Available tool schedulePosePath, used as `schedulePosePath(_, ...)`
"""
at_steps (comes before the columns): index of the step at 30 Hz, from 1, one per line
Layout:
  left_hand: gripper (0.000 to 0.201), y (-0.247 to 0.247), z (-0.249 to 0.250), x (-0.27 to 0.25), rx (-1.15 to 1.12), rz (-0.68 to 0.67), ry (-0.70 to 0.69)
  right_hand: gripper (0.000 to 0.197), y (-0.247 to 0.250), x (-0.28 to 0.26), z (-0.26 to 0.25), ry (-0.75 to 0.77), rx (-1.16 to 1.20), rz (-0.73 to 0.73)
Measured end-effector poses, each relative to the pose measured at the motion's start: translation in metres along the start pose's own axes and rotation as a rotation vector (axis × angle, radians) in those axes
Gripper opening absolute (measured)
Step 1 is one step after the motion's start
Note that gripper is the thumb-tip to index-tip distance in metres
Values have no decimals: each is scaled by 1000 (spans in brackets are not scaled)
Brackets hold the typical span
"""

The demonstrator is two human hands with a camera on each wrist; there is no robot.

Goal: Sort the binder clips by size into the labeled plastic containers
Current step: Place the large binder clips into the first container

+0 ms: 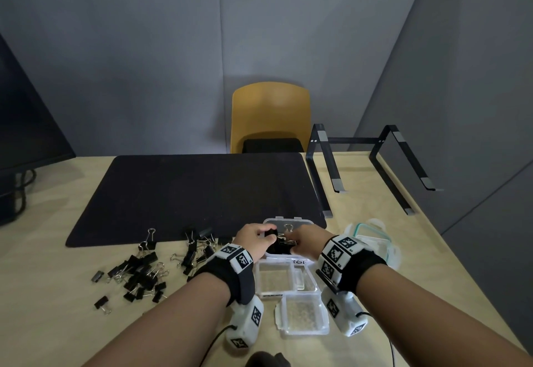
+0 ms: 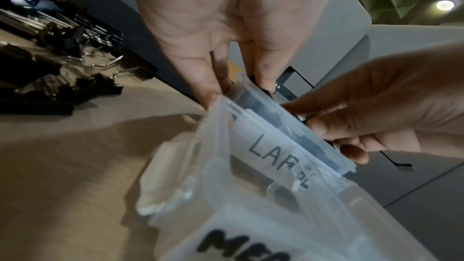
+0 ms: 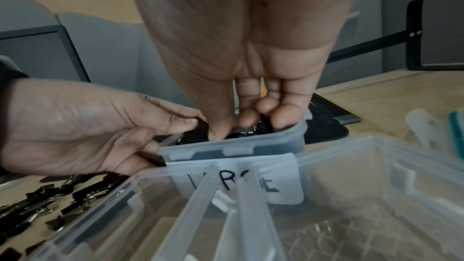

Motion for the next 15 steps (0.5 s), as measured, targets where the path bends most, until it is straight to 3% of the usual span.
schedulePosePath(7, 36, 4, 4, -5, 171, -28, -68, 34, 1, -2, 1, 10, 34, 18)
schedulePosePath(15, 55, 9, 2, -20, 217, -32, -90, 40, -3, -6, -1, 16, 59, 187)
Point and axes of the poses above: each hand's wrist, its own x-axis towards the middle knuckle, its own y-axis out of the back of the hand, z = x × y, the point moved 2 cm from there along x, towards the middle knuckle, and after that the axes turned 12 degrees about y, right-handed, at the moved point
